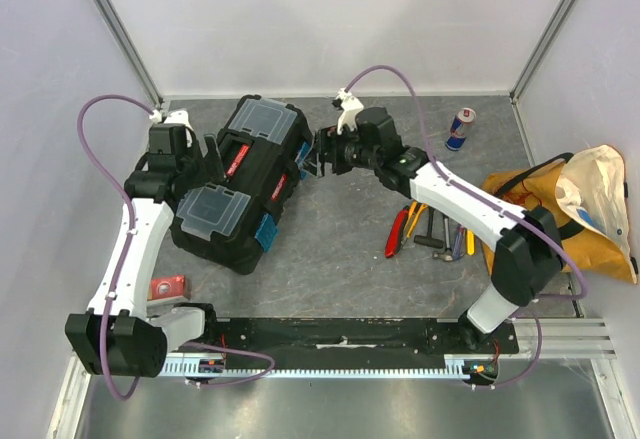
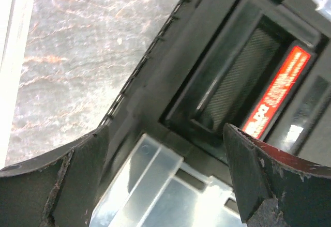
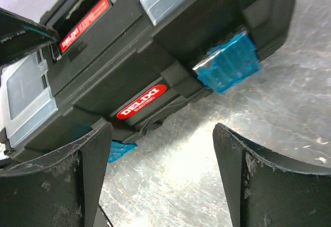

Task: Pack the tool kit

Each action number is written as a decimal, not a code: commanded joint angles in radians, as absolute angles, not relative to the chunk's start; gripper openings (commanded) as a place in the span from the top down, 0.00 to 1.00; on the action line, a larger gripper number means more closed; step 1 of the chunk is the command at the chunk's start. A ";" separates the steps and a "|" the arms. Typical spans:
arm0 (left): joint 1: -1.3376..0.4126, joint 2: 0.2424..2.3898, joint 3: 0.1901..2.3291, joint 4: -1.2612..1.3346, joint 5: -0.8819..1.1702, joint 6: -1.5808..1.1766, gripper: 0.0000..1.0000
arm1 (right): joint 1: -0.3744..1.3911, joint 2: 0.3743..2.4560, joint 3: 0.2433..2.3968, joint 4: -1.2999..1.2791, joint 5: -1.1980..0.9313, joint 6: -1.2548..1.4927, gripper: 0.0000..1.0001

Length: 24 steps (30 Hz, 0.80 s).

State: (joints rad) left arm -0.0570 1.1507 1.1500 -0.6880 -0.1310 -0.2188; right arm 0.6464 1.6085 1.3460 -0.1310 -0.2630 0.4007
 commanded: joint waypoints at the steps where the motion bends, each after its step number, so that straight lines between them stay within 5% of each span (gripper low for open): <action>1: -0.015 1.135 1.160 -0.741 -0.072 -0.241 0.04 | 0.689 1.669 1.378 -0.061 -0.290 0.459 0.15; 24: -0.008 1.241 1.046 -0.580 0.506 -0.363 0.17 | 0.695 1.957 1.554 0.054 -0.380 0.650 0.30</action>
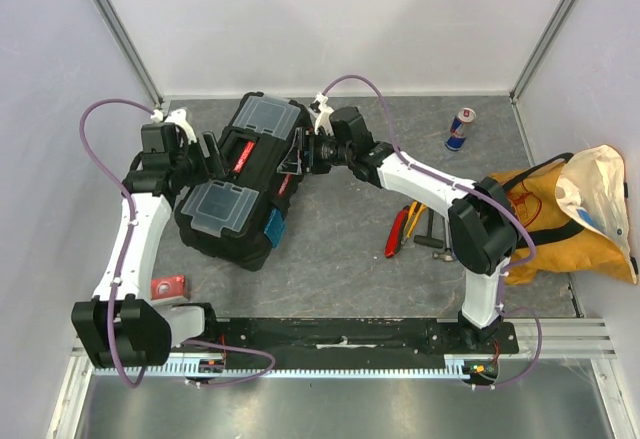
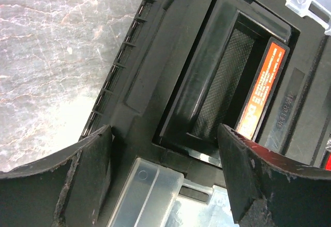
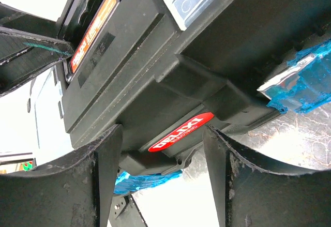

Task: Pack the tool kit

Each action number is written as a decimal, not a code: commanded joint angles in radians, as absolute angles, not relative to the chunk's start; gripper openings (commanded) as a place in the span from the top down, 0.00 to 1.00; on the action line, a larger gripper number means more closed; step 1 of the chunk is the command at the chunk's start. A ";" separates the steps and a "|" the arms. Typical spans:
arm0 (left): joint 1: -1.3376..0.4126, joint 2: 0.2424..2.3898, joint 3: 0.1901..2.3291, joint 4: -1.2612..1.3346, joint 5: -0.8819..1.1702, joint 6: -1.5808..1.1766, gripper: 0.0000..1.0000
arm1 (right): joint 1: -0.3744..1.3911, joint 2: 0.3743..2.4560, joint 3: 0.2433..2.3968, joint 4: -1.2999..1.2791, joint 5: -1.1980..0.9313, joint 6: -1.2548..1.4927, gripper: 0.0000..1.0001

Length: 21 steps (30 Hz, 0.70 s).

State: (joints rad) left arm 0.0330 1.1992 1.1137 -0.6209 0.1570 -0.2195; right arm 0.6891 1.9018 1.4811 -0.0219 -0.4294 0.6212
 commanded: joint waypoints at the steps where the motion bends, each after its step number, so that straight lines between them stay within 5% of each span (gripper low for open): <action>1: -0.008 1.249 1.034 -0.556 0.520 -0.388 0.17 | 0.689 1.968 1.565 0.051 -0.376 0.650 0.30; 11: -0.009 1.333 0.972 -0.311 0.686 -0.558 0.23 | 0.562 2.071 1.658 0.044 -0.313 0.655 0.34; 21: -0.009 1.460 1.095 -0.296 0.697 -0.612 0.25 | 0.489 2.031 1.697 -0.058 -0.163 0.689 0.25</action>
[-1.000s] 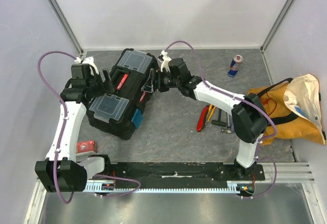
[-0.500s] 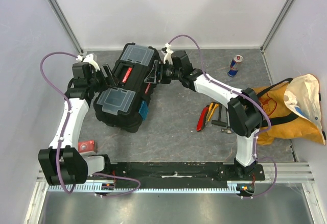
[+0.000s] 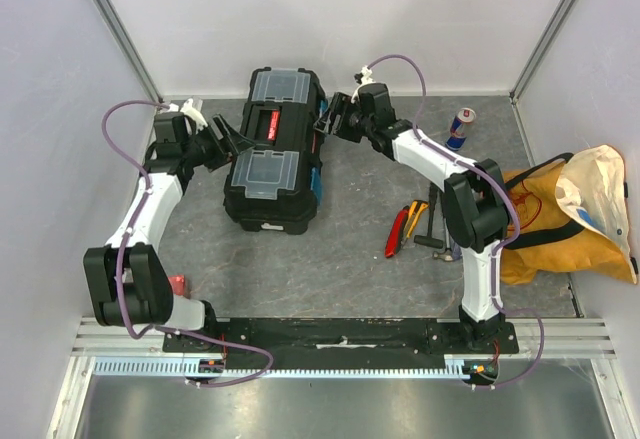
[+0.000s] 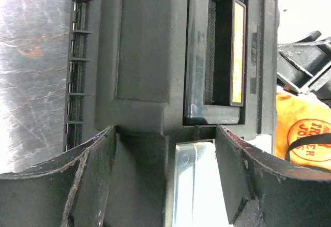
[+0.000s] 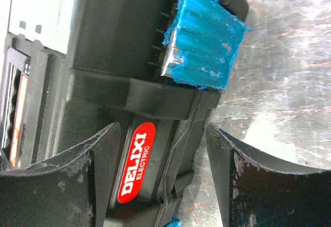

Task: Pack the tool kit

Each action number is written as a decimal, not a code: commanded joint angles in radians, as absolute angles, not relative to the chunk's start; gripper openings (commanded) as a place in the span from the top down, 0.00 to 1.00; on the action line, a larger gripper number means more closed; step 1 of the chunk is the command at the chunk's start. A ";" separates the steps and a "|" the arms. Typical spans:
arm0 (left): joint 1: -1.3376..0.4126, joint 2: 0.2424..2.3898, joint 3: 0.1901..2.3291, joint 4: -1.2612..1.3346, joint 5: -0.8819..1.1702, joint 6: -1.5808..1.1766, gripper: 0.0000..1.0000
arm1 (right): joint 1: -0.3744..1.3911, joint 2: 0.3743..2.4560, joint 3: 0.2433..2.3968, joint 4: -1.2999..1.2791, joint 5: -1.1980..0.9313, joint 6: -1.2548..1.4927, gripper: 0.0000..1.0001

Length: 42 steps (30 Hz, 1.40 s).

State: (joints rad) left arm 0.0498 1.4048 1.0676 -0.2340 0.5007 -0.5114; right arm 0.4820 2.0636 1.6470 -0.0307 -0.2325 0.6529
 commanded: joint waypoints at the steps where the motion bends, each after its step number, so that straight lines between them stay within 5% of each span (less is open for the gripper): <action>1: -0.009 1.456 1.103 -0.298 0.668 -0.615 0.25 | 0.479 2.019 1.692 -0.087 -0.146 0.689 0.25; 9: -0.006 1.407 1.215 -0.359 0.490 -0.568 0.17 | 0.430 1.856 1.619 -0.368 0.222 0.747 0.25; 15: -0.002 1.356 1.266 -0.411 0.419 -0.529 0.11 | 0.399 1.737 1.488 -0.373 0.264 0.727 0.08; 27: -0.002 1.236 1.148 -0.489 0.512 -0.471 0.11 | 0.382 1.657 1.229 -0.134 -0.297 0.747 0.02; 42: -0.002 1.238 1.011 -0.492 0.572 -0.500 0.14 | 0.423 1.615 0.937 0.392 -0.601 0.949 0.02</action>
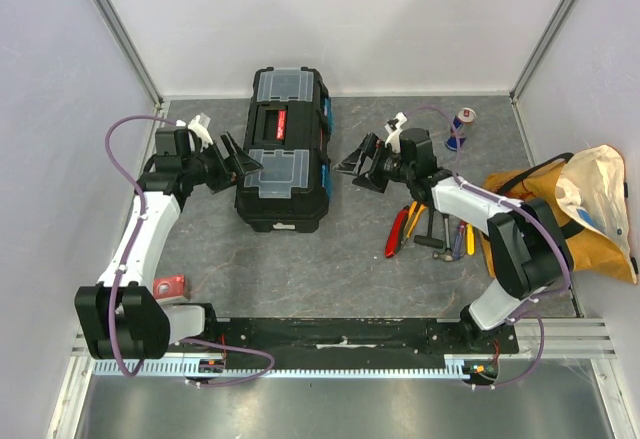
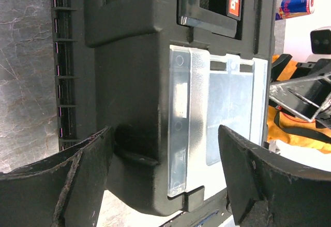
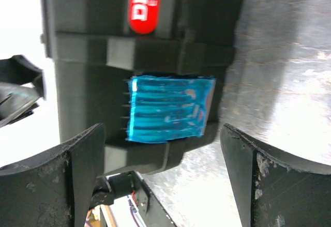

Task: Pack the tool kit

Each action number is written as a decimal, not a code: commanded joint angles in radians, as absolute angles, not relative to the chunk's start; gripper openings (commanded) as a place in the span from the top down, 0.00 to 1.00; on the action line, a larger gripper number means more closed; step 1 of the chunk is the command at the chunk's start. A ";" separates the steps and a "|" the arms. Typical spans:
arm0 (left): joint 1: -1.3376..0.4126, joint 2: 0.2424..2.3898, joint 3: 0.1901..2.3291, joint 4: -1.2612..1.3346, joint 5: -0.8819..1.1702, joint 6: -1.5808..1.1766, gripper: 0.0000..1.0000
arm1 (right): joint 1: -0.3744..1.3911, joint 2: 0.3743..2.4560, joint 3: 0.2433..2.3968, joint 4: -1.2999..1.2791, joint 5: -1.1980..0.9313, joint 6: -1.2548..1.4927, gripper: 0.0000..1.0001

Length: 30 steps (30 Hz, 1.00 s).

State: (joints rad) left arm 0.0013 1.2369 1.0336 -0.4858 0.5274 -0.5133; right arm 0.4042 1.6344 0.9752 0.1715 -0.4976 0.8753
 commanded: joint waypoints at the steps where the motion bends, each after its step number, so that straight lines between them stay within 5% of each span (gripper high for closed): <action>1: -0.002 1.244 1.008 -0.492 0.577 -0.502 0.15 | 0.425 1.627 0.928 0.429 -0.612 0.974 0.02; 21: -0.002 1.281 0.970 -0.439 0.601 -0.526 0.16 | 0.465 1.857 0.861 0.725 -0.739 1.081 0.02; 30: -0.002 1.310 0.962 -0.423 0.653 -0.538 0.16 | 0.466 1.985 0.834 1.158 -0.830 1.268 0.02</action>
State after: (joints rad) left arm 0.0181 1.2667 0.9913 -0.4221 0.5758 -0.5144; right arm 0.4553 1.9308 0.8398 0.8665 -0.7441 1.1625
